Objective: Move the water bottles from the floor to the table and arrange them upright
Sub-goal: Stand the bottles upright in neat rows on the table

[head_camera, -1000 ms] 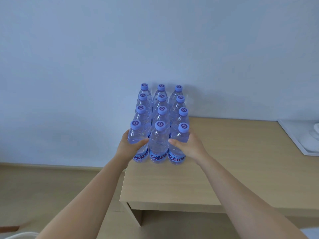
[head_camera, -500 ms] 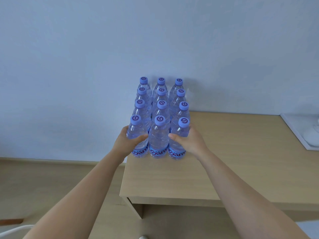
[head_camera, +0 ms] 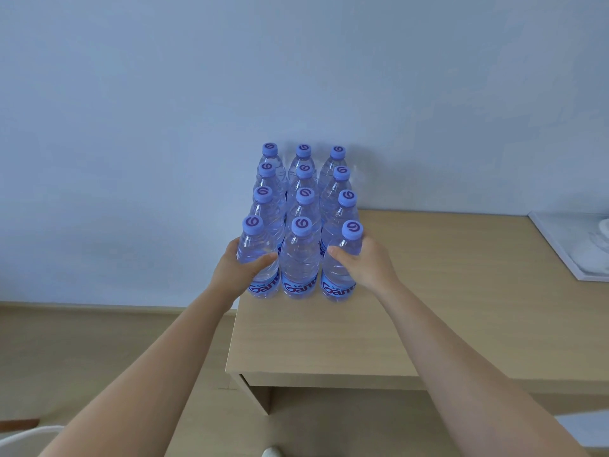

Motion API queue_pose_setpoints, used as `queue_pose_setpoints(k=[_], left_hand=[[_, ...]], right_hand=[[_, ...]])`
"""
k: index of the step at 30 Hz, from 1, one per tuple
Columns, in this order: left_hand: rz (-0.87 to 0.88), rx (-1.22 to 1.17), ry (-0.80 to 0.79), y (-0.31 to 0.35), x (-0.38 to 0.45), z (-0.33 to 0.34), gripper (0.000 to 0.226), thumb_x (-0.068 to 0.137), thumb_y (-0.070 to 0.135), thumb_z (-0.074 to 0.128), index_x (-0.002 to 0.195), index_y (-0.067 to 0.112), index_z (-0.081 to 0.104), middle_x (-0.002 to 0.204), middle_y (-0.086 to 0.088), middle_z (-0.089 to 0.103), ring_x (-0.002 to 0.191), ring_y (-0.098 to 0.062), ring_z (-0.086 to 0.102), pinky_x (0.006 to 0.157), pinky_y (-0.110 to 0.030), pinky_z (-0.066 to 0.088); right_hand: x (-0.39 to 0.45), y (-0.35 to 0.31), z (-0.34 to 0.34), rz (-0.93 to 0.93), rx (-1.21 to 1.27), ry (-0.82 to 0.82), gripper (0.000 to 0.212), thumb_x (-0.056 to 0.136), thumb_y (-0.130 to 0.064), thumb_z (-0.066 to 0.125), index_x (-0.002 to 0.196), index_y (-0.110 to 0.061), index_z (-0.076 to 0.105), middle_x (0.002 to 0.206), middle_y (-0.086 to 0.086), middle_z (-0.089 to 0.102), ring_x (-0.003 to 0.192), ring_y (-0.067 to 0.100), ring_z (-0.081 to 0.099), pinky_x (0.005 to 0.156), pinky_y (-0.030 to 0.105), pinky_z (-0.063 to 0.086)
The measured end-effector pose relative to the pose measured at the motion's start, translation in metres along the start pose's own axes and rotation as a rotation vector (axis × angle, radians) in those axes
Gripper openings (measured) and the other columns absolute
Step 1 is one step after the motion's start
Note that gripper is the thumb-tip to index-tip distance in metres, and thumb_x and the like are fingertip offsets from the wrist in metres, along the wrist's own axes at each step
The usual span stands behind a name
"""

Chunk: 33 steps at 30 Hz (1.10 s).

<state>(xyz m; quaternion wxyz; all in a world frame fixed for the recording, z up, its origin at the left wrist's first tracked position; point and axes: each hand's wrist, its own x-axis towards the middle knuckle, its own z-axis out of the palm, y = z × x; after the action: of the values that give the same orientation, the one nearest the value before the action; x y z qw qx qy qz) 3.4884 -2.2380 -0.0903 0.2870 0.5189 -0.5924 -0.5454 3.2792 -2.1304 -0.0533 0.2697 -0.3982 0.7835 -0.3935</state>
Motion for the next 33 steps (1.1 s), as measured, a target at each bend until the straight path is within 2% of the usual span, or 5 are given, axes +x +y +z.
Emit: queue_pose_setpoints(k=[8, 11, 14, 20, 33], left_hand=[[0.013, -0.017, -0.007, 0.001, -0.002, 0.000, 0.060, 0.072, 0.035, 0.077, 0.123, 0.025, 0.048, 0.107, 0.009, 0.062, 0.094, -0.010, 0.061, 0.078, -0.025, 0.045], [0.014, -0.021, -0.009, 0.002, -0.003, 0.001, 0.063, 0.071, 0.035, 0.077, 0.126, 0.022, 0.047, 0.108, 0.008, 0.063, 0.096, -0.010, 0.061, 0.077, -0.025, 0.046], [0.031, 0.011, 0.045, 0.003, -0.004, 0.002, 0.065, 0.070, 0.037, 0.077, 0.126, 0.023, 0.046, 0.109, 0.008, 0.063, 0.099, -0.014, 0.061, 0.085, -0.031, 0.048], [0.094, 0.021, 0.098, 0.010, -0.008, 0.003, 0.054, 0.072, 0.036, 0.075, 0.120, 0.025, 0.053, 0.107, 0.008, 0.066, 0.099, -0.013, 0.063, 0.088, -0.033, 0.050], [0.091, 0.083, 0.102, 0.016, -0.010, 0.002, 0.048, 0.074, 0.038, 0.073, 0.117, 0.025, 0.055, 0.106, 0.007, 0.066, 0.099, -0.015, 0.062, 0.090, -0.037, 0.050]], right_hand=[[-0.004, -0.006, -0.003, -0.054, 0.051, 0.003, 0.046, 0.073, -0.039, 0.074, 0.111, -0.018, 0.058, 0.107, -0.006, 0.065, 0.102, 0.015, 0.061, 0.081, 0.027, 0.046], [-0.012, -0.025, -0.005, -0.348, -0.035, 0.324, 0.074, 0.068, -0.040, 0.078, 0.128, -0.011, 0.045, 0.118, -0.007, 0.047, 0.110, 0.010, 0.043, 0.090, 0.019, 0.031], [-0.014, -0.052, -0.003, -0.652, -0.236, 0.391, 0.055, 0.076, -0.032, 0.072, 0.120, -0.005, 0.054, 0.105, 0.006, 0.059, 0.099, 0.023, 0.050, 0.088, 0.027, 0.035], [-0.007, -0.075, 0.018, -0.440, -0.699, 0.017, 0.038, 0.086, -0.049, 0.053, 0.109, -0.019, 0.053, 0.084, -0.005, 0.058, 0.099, 0.023, 0.055, 0.109, 0.053, 0.014], [-0.002, -0.073, 0.019, -0.369, -0.668, 0.010, 0.026, 0.090, -0.042, 0.051, 0.082, -0.019, 0.041, 0.074, -0.002, 0.052, 0.093, 0.025, 0.057, 0.110, 0.054, 0.010]])
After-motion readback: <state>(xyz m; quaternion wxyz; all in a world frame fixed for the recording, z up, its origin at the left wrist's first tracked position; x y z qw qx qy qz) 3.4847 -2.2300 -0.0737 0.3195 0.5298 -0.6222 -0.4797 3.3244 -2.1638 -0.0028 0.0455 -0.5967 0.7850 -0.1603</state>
